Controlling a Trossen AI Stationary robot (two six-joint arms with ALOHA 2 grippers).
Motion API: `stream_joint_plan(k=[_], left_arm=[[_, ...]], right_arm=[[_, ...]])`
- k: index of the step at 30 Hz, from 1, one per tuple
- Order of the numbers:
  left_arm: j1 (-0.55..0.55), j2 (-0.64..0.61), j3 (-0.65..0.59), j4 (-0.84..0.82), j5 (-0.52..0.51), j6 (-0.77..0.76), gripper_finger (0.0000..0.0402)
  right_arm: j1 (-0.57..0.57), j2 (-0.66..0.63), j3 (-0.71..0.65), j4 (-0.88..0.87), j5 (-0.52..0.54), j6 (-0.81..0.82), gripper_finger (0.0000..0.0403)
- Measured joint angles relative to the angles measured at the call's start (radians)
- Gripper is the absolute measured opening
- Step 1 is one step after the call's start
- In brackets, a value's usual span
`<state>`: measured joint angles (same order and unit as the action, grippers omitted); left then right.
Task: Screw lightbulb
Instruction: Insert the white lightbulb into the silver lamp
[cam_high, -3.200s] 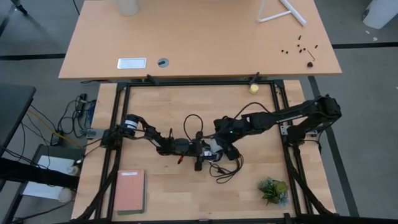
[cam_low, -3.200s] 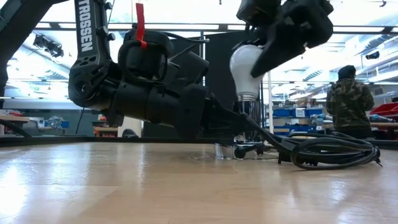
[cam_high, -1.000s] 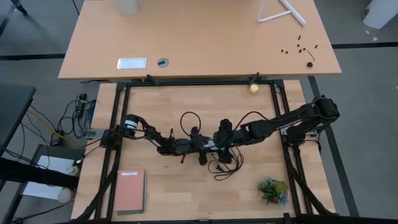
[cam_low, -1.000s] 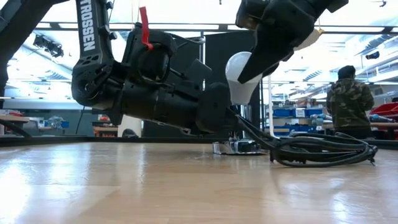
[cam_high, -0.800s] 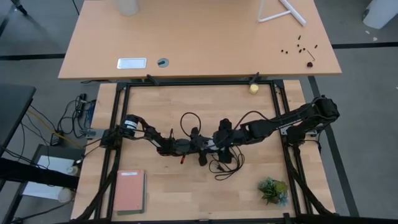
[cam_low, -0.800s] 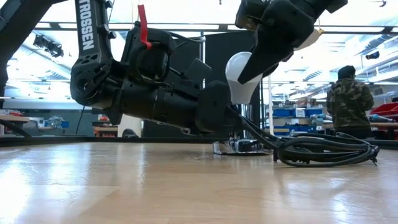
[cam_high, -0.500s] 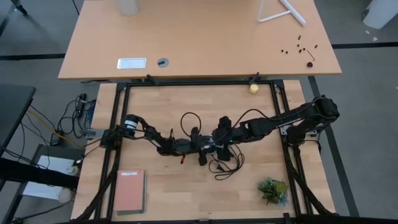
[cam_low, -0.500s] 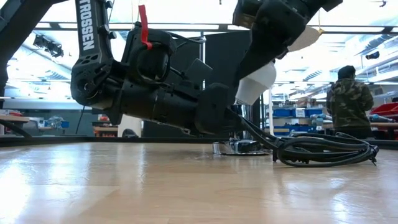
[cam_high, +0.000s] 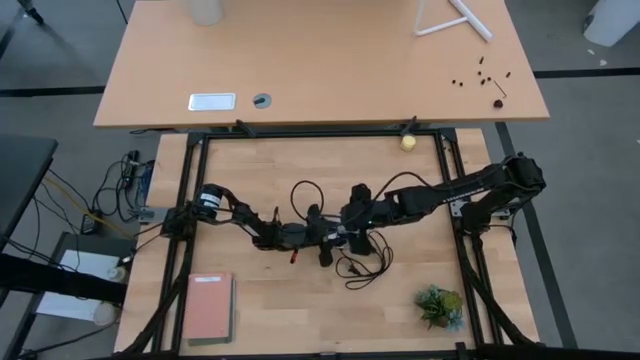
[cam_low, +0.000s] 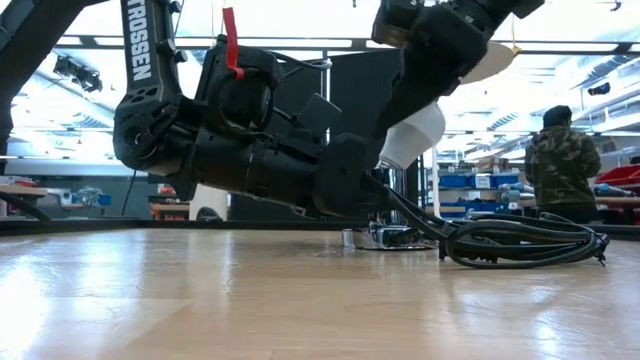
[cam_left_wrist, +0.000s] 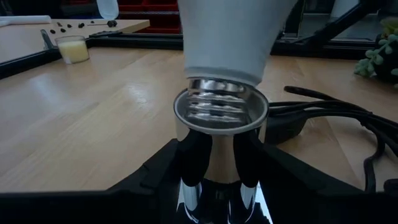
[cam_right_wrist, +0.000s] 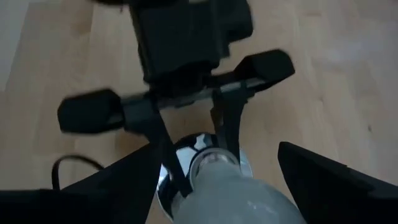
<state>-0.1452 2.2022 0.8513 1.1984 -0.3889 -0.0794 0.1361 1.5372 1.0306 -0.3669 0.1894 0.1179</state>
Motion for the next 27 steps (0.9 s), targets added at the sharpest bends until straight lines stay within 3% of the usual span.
stream_joint_plan(k=[13, 23, 27], left_arm=[[0.000, 0.000, 0.000, -0.003, 0.001, 0.000, 0.0184], [0.000, 0.000, 0.000, -0.013, 0.000, 0.001, 0.0184], [0.000, 0.000, 0.000, -0.013, 0.000, 0.001, 0.0184]], right_arm=[[-0.009, -0.001, -0.037, -0.055, -0.001, -0.139, 0.0313], [-0.038, -0.085, -0.049, -0.073, 0.007, 0.043, 0.0289], [-0.021, -0.118, -0.071, -0.108, 0.093, 0.119, 0.0290]])
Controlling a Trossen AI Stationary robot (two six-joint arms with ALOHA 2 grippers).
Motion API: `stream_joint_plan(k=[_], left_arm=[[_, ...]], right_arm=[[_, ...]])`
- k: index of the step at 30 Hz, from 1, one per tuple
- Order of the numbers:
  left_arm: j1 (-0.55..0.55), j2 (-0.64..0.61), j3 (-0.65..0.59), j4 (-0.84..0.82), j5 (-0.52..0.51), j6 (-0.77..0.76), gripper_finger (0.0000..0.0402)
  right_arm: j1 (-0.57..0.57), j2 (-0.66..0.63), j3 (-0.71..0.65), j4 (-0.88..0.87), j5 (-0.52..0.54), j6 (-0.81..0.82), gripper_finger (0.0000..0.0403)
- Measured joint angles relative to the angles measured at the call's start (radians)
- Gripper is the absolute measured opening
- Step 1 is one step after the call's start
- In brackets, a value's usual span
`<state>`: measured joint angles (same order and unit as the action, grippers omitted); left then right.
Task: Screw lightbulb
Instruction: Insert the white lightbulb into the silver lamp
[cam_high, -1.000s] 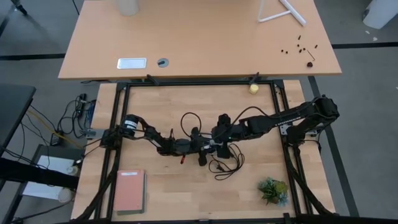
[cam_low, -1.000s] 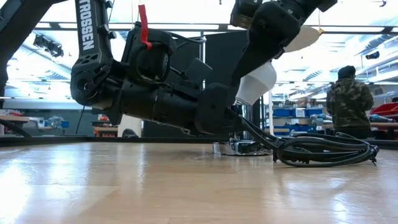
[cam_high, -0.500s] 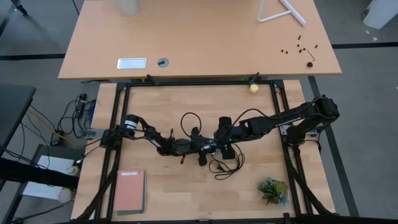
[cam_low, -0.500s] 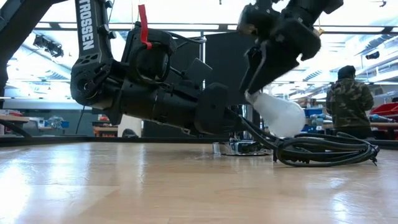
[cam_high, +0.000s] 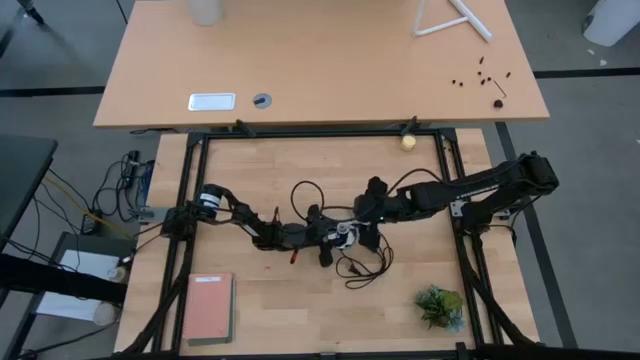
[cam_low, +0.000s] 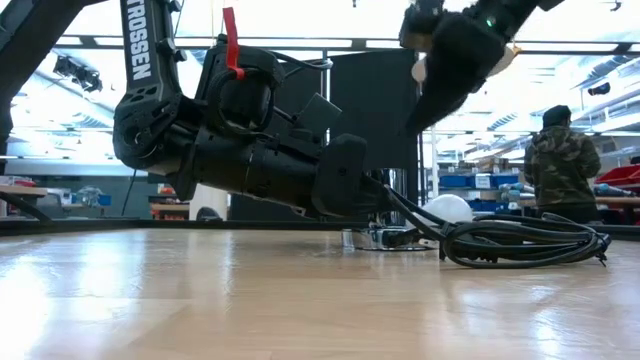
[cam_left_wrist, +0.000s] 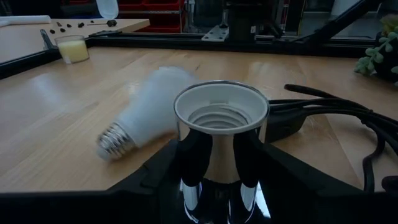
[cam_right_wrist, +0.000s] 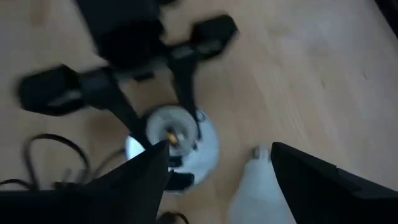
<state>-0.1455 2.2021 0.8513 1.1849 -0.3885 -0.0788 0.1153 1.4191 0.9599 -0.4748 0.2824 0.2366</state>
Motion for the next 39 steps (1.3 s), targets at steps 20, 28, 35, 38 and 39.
stream_joint_plan(k=[20, 28, 35, 38, 39], left_arm=[[0.000, 0.000, 0.000, -0.013, 0.021, -0.003, 0.0184], [0.000, 0.000, 0.000, -0.016, 0.020, -0.003, 0.0188], [-0.003, -0.008, -0.008, -0.032, 0.081, -0.007, 0.0258], [-0.005, -0.051, -0.016, -0.017, 0.098, -0.007, 0.0292], [-0.004, -0.066, -0.023, -0.018, 0.098, -0.007, 0.0301]], right_arm=[[-0.413, -0.032, -0.216, 0.288, -0.149, -0.254, 0.0297], [-0.418, -0.032, -0.216, 0.302, -0.206, -0.222, 0.0297], [-0.369, -0.035, -0.216, 0.301, -0.209, -0.199, 0.0297], [-0.355, -0.049, -0.216, 0.299, -0.209, -0.185, 0.0297], [-0.351, -0.057, -0.216, 0.298, -0.209, -0.184, 0.0297]])
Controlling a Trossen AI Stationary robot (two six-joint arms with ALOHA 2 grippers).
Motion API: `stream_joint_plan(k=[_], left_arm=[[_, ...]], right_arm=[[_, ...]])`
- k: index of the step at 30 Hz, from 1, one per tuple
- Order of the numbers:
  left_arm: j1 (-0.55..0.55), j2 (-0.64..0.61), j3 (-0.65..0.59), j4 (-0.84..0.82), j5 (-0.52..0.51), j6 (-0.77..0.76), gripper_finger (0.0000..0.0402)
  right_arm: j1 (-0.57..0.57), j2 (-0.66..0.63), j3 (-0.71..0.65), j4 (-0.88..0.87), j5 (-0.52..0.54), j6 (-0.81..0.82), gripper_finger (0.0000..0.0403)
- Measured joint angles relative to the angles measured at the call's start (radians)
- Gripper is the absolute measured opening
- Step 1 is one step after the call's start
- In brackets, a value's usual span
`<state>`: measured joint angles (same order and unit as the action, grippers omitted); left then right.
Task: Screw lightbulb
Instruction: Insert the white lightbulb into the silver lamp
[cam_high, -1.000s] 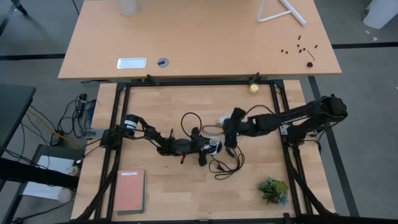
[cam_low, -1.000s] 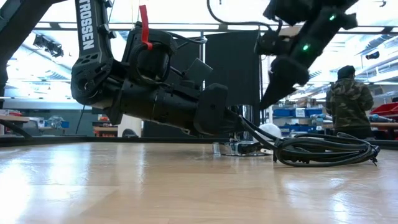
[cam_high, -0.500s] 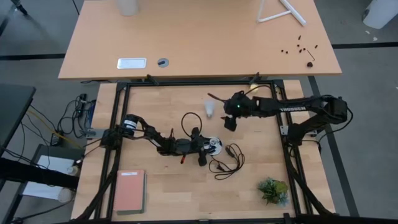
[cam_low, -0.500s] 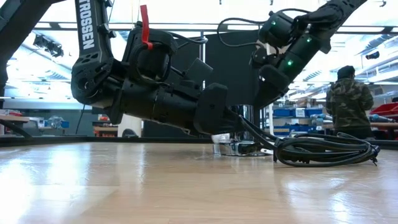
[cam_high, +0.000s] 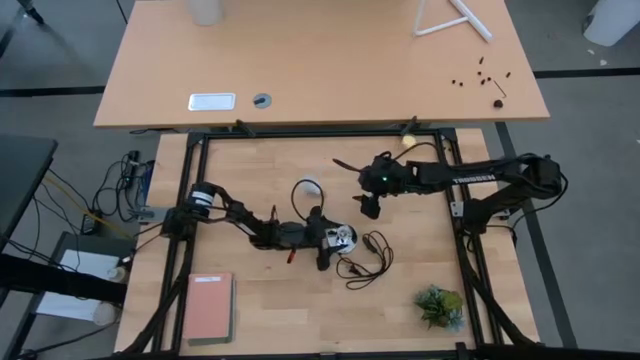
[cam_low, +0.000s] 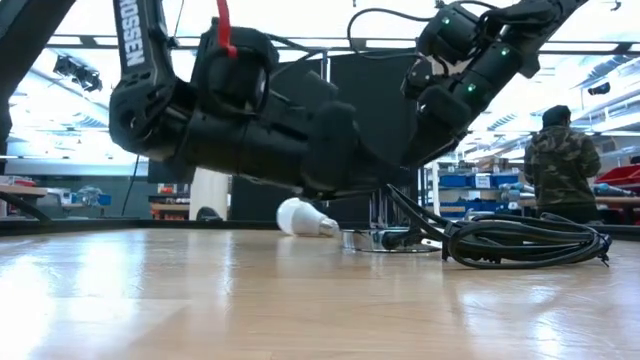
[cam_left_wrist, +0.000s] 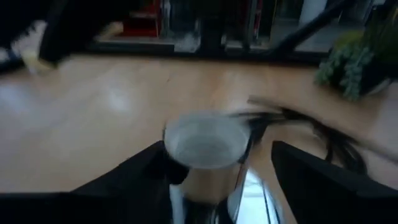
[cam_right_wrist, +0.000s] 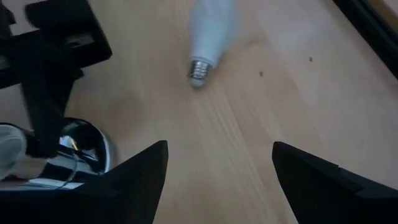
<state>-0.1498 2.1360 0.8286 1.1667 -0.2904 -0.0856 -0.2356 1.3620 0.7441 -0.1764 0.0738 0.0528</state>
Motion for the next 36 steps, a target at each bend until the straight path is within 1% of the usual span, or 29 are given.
stream_joint_plan(k=[3, 7, 11, 13, 19, 23, 30, 33, 36], left_arm=[[0.000, -0.056, -0.028, -0.075, -0.002, 0.002, 0.0318], [0.001, -0.177, -0.047, -0.228, -0.008, 0.002, 0.0322], [0.002, -0.303, -0.050, -0.463, -0.031, 0.005, 0.0316], [0.002, -0.364, -0.047, -0.544, -0.040, 0.003, 0.0312], [0.002, -0.473, -0.049, -0.816, -0.057, -0.022, 0.0298], [0.001, -0.494, -0.048, -0.954, -0.056, -0.046, 0.0291], [0.001, -0.494, -0.049, -1.082, -0.060, -0.050, 0.0289], [0.001, -0.494, -0.049, -1.091, -0.063, -0.050, 0.0289], [0.001, -0.494, -0.048, -1.077, -0.117, -0.049, 0.0289]], right_arm=[[0.012, -0.029, 0.000, -0.005, 0.000, 0.010, 0.0297], [0.043, -0.054, 0.000, -0.006, 0.000, 0.024, 0.0297], [0.088, -0.055, 0.000, -0.015, 0.006, 0.035, 0.0297], [0.107, -0.055, 0.000, -0.015, 0.008, 0.053, 0.0297], [0.141, -0.055, 0.000, -0.013, 0.011, 0.101, 0.0297], [0.153, -0.055, 0.001, -0.011, 0.012, 0.108, 0.0297], [0.163, -0.055, 0.001, -0.008, 0.012, 0.110, 0.0297], [0.163, -0.055, 0.001, -0.008, 0.013, 0.109, 0.0297], [0.161, -0.055, 0.001, -0.003, 0.013, 0.108, 0.0297]])
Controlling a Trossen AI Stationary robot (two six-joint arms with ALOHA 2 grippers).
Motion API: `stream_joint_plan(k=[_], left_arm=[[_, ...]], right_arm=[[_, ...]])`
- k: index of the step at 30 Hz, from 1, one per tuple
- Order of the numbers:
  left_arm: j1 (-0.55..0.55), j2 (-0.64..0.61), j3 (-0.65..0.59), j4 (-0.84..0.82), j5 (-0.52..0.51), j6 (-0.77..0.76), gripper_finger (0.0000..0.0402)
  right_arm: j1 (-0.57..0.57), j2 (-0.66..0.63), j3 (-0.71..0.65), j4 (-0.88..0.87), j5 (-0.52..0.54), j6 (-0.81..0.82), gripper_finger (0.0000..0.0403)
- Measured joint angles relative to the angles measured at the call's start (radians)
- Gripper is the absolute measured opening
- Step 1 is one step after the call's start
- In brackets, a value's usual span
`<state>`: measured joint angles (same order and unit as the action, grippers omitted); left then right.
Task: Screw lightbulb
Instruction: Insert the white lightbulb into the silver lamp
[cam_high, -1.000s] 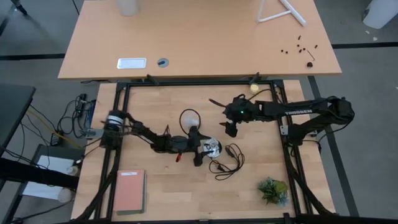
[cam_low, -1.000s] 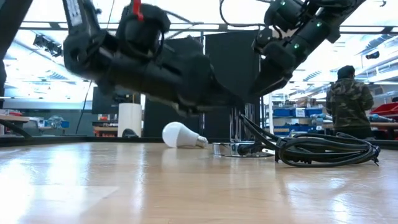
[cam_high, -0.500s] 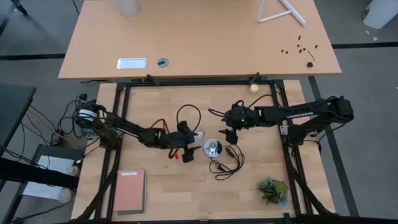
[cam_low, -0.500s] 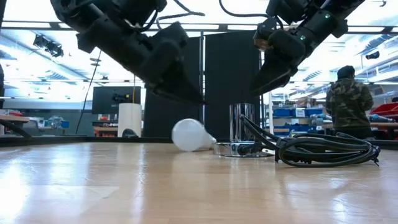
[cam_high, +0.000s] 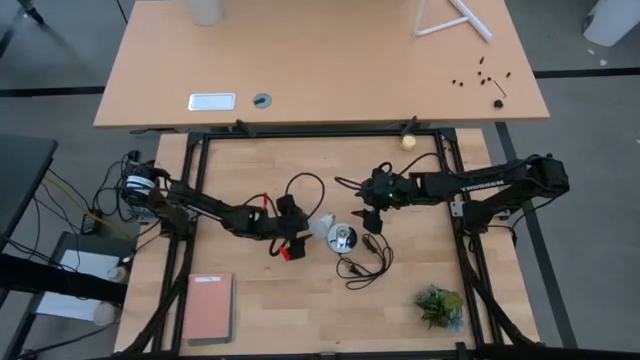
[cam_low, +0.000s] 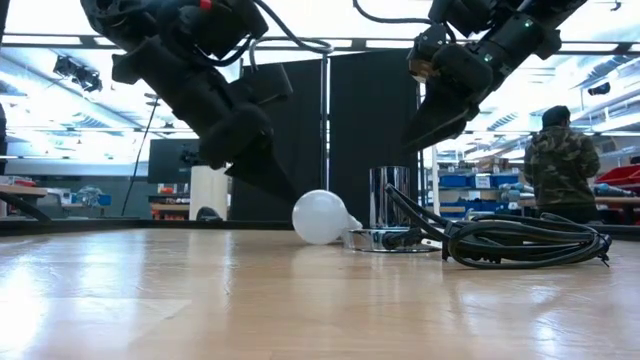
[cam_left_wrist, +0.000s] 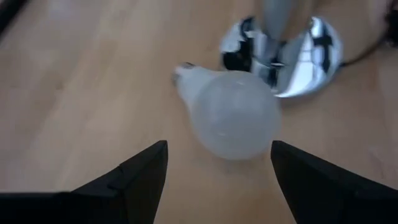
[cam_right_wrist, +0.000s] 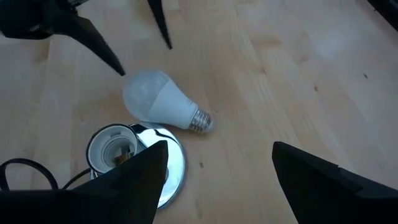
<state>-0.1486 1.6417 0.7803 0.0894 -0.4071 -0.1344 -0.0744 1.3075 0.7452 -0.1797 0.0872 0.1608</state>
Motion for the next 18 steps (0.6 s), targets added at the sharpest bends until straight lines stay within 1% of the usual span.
stream_joint_plan(k=[3, 7, 11, 15, 18], left_arm=[[0.000, 0.000, 0.000, 0.004, -0.046, 0.001, 0.0289], [0.003, 0.033, 0.001, 0.060, -0.060, 0.024, 0.0289], [0.015, 0.100, 0.001, 0.155, -0.067, 0.059, 0.0289], [0.038, 0.159, 0.001, 0.273, -0.150, 0.087, 0.0289], [0.058, 0.200, 0.001, 0.343, -0.146, 0.119, 0.0289]], right_arm=[[0.000, 0.000, 0.000, 0.002, 0.000, -0.001, 0.0297], [0.000, 0.000, 0.000, 0.009, 0.000, -0.002, 0.0297], [0.002, 0.000, 0.000, 0.014, 0.000, 0.002, 0.0297], [0.005, 0.000, 0.001, 0.018, 0.000, 0.004, 0.0297], [0.005, 0.001, 0.001, 0.027, 0.000, 0.002, 0.0297]])
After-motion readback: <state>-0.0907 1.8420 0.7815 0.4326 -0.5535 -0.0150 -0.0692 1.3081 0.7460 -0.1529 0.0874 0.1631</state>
